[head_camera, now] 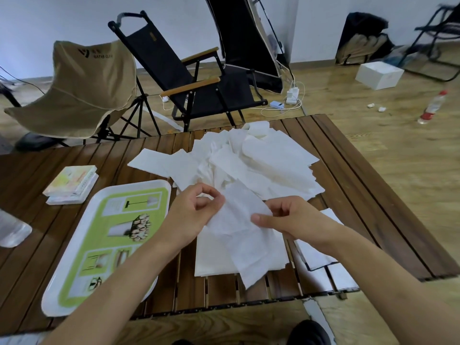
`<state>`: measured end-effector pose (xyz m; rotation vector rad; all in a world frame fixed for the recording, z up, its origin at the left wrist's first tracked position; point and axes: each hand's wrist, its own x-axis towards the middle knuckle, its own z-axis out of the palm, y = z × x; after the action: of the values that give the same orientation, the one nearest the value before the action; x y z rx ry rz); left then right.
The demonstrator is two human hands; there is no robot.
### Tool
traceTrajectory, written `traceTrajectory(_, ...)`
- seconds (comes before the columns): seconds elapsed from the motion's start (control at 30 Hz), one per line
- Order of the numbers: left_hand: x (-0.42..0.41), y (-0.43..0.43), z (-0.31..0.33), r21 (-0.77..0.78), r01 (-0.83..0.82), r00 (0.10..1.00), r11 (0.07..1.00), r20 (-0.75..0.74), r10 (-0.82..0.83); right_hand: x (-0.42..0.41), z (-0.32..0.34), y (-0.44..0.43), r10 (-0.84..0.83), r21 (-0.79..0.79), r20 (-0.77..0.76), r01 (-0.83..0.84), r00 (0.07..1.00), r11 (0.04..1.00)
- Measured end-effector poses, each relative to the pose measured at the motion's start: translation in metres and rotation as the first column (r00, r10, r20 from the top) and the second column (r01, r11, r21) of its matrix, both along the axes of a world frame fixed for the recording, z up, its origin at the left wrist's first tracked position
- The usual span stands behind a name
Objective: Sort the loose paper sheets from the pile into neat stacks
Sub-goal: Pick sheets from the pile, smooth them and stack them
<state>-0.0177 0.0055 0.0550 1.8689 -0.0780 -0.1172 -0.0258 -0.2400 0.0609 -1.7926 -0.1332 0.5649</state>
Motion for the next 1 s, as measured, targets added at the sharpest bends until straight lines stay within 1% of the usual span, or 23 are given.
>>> traceTrajectory(0.1,0.004,0.004,-0.008,0.102,-0.014,1.000,0.995,-0.014,0.015,0.000,0.003,-0.003,0.072,-0.020,-0.040,-0.072,0.997,0.997)
traceTrajectory(0.2,0.008,0.010,-0.016,0.188,-0.031,0.999,0.982,-0.037,0.039,-0.001,0.001,-0.004,0.103,-0.052,-0.028,-0.104,0.994,0.993)
traceTrajectory(0.27,0.007,0.013,-0.019,0.349,-0.046,0.999,0.936,0.024,0.040,0.000,-0.001,-0.004,0.061,-0.031,-0.033,-0.062,0.998,0.998)
traceTrajectory(0.3,0.005,0.013,-0.018,0.399,-0.055,0.997,0.915,0.072,0.028,0.000,-0.001,-0.004,0.030,-0.009,-0.047,-0.030,0.998,1.000)
traceTrajectory(0.33,0.002,0.013,-0.015,0.403,-0.047,0.993,0.914,0.119,-0.001,0.001,-0.001,-0.003,-0.001,0.018,-0.055,0.002,0.998,1.000)
traceTrajectory(0.4,-0.005,0.013,-0.007,0.399,0.028,0.975,0.916,0.192,-0.114,0.003,-0.002,-0.004,-0.044,0.090,-0.071,0.050,0.997,0.995)
traceTrajectory(0.43,-0.008,0.014,-0.006,0.444,0.077,0.957,0.893,0.218,-0.191,0.004,-0.002,-0.004,-0.066,0.125,-0.090,0.077,0.994,0.989)
traceTrajectory(0.5,-0.014,0.018,-0.007,0.585,0.151,0.922,0.797,0.208,-0.328,0.005,-0.003,-0.006,-0.088,0.175,-0.139,0.112,0.986,0.978)
traceTrajectory(0.57,-0.018,0.018,-0.011,0.662,0.171,0.915,0.730,0.169,-0.367,0.006,-0.004,-0.007,-0.097,0.201,-0.172,0.131,0.980,0.971)
traceTrajectory(0.6,-0.019,0.016,-0.013,0.674,0.164,0.913,0.720,0.172,-0.369,0.006,-0.004,-0.006,-0.098,0.215,-0.183,0.137,0.978,0.967)
traceTrajectory(0.7,-0.020,0.004,-0.015,0.655,0.134,0.902,0.744,0.230,-0.365,0.005,-0.002,-0.005,-0.113,0.264,-0.224,0.172,0.968,0.949)
traceTrajectory(0.8,-0.019,-0.005,-0.017,0.617,0.074,0.874,0.784,0.338,-0.348,0.005,-0.002,-0.004,-0.129,0.288,-0.242,0.198,0.962,0.937)
traceTrajectory(0.9,-0.019,-0.006,-0.014,0.486,-0.020,0.858,0.874,0.458,-0.235,0.004,0.000,-0.004,-0.145,0.256,-0.245,0.208,0.959,0.944)
traceTrajectory(0.97,-0.018,-0.003,-0.012,0.409,-0.068,0.863,0.910,0.482,-0.152,0.005,-0.001,-0.004,-0.165,0.215,-0.231,0.216,0.959,0.952)
traceTrajectory(1.0,-0.017,-0.002,-0.012,0.370,-0.064,0.875,0.927,0.467,-0.126,0.005,-0.002,-0.005,-0.173,0.205,-0.227,0.221,0.958,0.954)
